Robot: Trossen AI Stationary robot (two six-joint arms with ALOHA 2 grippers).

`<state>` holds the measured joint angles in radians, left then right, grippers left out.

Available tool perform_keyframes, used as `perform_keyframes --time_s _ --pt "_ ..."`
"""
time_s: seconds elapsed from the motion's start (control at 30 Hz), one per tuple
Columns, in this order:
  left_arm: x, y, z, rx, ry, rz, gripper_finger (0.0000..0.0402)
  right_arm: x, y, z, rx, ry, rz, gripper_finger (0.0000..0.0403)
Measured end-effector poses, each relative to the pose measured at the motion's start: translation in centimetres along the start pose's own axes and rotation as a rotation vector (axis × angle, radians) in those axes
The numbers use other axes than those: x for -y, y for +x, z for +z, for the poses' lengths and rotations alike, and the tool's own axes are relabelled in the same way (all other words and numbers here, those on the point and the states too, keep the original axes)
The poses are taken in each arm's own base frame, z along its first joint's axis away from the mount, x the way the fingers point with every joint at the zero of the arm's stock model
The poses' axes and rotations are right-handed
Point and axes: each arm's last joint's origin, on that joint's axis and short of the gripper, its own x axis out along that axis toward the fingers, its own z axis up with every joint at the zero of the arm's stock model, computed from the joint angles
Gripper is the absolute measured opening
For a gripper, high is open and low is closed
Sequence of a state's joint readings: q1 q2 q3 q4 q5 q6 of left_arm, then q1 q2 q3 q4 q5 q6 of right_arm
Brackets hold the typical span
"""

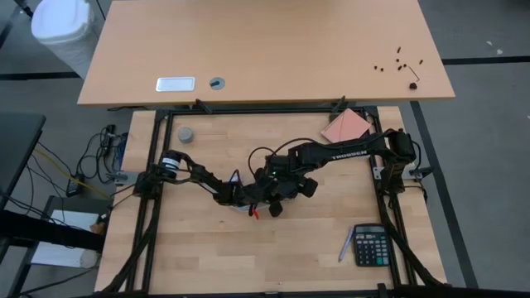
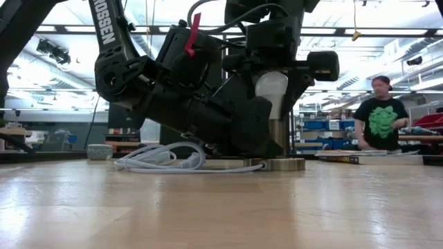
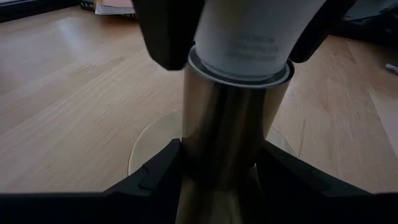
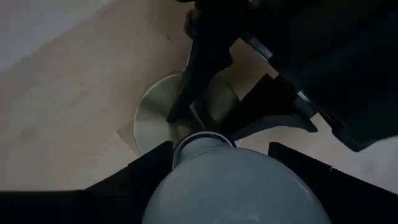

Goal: Screw lightbulb
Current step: Insert the lightbulb into the lamp

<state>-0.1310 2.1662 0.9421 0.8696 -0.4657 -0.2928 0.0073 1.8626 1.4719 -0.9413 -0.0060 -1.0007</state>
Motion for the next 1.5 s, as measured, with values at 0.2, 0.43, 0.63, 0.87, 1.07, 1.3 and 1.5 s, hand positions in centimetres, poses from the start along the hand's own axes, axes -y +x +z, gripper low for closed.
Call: perform_keyframes --time_s 0.2,0.43,0.63,0.87,1.07,1.3,1.5 --pt "0.07 -0.02 -0.01 -0.002 0.0 -0.012 0.0193 0.01 -0.02 0.04 0.051 0.121 0.034 0.0253" --pt "0.09 -0.03 -0.01 -0.002 -0.001 -0.013 0.0193 -0.05 -0.02 0.13 0.057 0.295 0.046 0.0263" --pt "0.08 -0.03 -0.01 0.0 -0.013 -0.005 0.0193 -0.29 -0.03 0.43 0.056 0.467 0.061 0.0267" --pt "0.07 -0.03 -0.01 0.001 -0.022 -0.002 0.0193 -0.19 -0.03 0.35 0.047 0.707 0.056 0.0263" --pt "0.04 -0.04 0.0 0.002 -0.023 0.006 0.0193 -0.03 -0.03 0.04 0.037 1.009 0.069 0.0272" --pt "0.0 -0.02 0.0 0.003 -0.024 0.011 0.0193 0.14 -0.03 -0.22 0.018 1.349 0.05 0.0267" --pt "-0.06 0.0 0.02 0.004 -0.024 0.015 0.0193 0.18 -0.03 -0.4 0.0 1.487 0.021 0.0273"
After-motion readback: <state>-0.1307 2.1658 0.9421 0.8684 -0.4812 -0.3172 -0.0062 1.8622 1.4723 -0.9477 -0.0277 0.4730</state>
